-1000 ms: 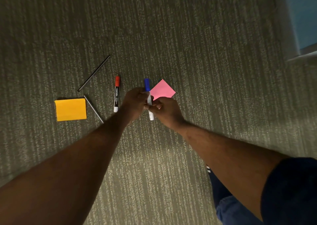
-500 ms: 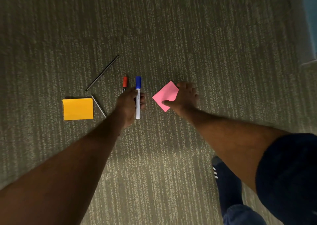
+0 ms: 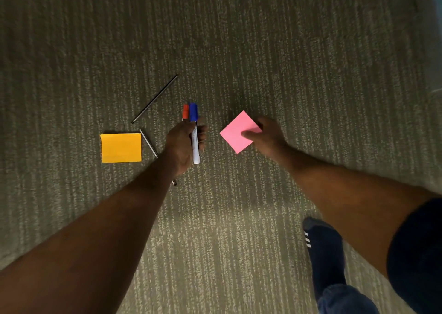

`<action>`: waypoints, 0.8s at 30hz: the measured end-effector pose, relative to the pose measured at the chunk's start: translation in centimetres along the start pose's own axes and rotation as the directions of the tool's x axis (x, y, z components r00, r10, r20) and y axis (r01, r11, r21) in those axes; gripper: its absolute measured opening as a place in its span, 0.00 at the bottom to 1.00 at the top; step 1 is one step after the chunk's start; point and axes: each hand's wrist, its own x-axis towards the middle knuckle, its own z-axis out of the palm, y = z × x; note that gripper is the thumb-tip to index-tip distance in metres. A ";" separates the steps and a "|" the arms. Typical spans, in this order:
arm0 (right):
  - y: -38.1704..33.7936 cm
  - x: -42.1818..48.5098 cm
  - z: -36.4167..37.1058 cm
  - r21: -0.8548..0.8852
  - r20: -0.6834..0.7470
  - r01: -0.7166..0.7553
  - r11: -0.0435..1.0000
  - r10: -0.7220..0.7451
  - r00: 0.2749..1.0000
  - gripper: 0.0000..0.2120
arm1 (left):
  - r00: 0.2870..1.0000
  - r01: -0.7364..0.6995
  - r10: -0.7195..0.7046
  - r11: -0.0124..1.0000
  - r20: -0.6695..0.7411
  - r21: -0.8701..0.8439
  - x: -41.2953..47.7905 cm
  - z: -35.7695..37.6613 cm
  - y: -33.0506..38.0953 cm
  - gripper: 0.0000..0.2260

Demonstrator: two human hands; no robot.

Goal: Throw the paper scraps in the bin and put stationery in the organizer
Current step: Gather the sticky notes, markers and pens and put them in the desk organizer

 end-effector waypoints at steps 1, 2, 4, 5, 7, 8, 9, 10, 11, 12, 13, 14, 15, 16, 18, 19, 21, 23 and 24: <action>-0.4 -0.5 0.0 0.091 0.009 0.009 0.996 -0.010 1.000 0.09 | 1.000 0.001 -0.001 1.000 -0.005 -0.013 -0.2 -0.1 0.1 0.10; -0.9 -1.1 0.1 0.201 0.025 -0.006 0.980 0.001 1.000 0.10 | 1.000 0.000 0.000 1.000 -0.011 -0.025 -0.3 -0.2 0.2 0.10; -2.5 -2.6 0.4 0.405 0.093 -0.090 0.910 0.057 0.994 0.13 | 1.000 -0.007 0.006 0.999 -0.026 -0.038 -0.6 -0.4 0.4 0.10; -3.3 -3.3 0.7 0.480 0.126 -0.125 0.868 0.072 0.989 0.13 | 0.999 -0.011 0.009 0.999 -0.031 -0.042 -0.8 -0.6 0.5 0.10; -4.8 -4.6 1.8 0.570 0.194 -0.177 0.802 0.078 0.978 0.12 | 0.999 -0.011 0.010 0.999 -0.033 -0.051 -1.5 -1.2 1.0 0.10; -5.0 -5.0 2.3 0.602 0.229 -0.202 0.773 0.075 0.970 0.11 | 1.000 -0.009 0.008 0.999 -0.023 -0.051 -1.6 -1.1 1.1 0.11; -5.3 -5.3 2.9 0.619 0.267 -0.224 0.753 0.066 0.961 0.10 | 1.000 -0.009 0.009 0.999 -0.001 -0.049 -1.8 -1.0 1.2 0.12; -5.6 -5.7 3.6 0.619 0.301 -0.245 0.747 0.063 0.952 0.10 | 0.999 -0.013 0.014 0.999 0.029 -0.050 -2.1 -1.0 1.4 0.14; -5.9 -6.0 4.4 0.608 0.327 -0.258 0.751 0.059 0.943 0.09 | 0.998 -0.022 0.025 0.998 0.063 -0.051 -2.4 -1.0 1.6 0.16; -6.3 -6.3 5.4 0.600 0.350 -0.262 0.756 0.048 0.936 0.08 | 0.994 -0.036 0.040 0.998 0.098 -0.047 -2.8 -1.2 1.9 0.16; -6.8 -6.6 6.3 0.586 0.363 -0.259 0.768 0.038 0.931 0.08 | 0.990 -0.052 0.056 0.998 0.130 -0.034 -3.1 -1.6 2.1 0.15; -7.0 -6.7 7.0 0.573 0.364 -0.251 0.780 0.033 0.931 0.08 | 0.987 -0.069 0.069 0.998 0.146 -0.007 -3.4 -1.9 2.1 0.13; -7.4 -6.9 7.9 0.554 0.358 -0.240 0.797 0.032 0.933 0.08 | 0.987 -0.090 0.086 0.996 0.133 0.029 -3.6 -2.4 2.1 0.13; -7.5 -7.0 8.7 0.537 0.351 -0.229 0.812 0.032 0.936 0.09 | 0.989 -0.113 0.106 0.991 0.101 0.069 -3.7 -3.1 2.0 0.14; -7.8 -7.3 9.8 0.508 0.340 -0.205 0.837 0.024 0.940 0.11 | 0.991 -0.134 0.132 0.983 0.030 0.128 -3.8 -4.5 1.9 0.18; -8.0 -7.6 10.2 0.487 0.335 -0.189 0.852 0.018 0.942 0.11 | 0.990 -0.141 0.142 0.980 0.002 0.143 -3.9 -5.3 1.9 0.19; -8.7 -7.7 11.2 0.434 0.308 -0.147 0.889 0.007 0.951 0.12 | 0.987 -0.147 0.155 0.978 -0.040 0.151 -4.1 -6.9 2.1 0.20; -9.3 -7.8 12.2 0.372 0.247 -0.096 0.923 0.002 0.969 0.08 | 0.983 -0.155 0.167 0.976 -0.074 0.150 -4.5 -8.4 2.4 0.21; -9.5 -7.8 12.8 0.341 0.203 -0.066 0.938 -0.005 0.979 0.06 | 0.981 -0.158 0.172 0.976 -0.090 0.151 -4.7 -9.2 2.5 0.21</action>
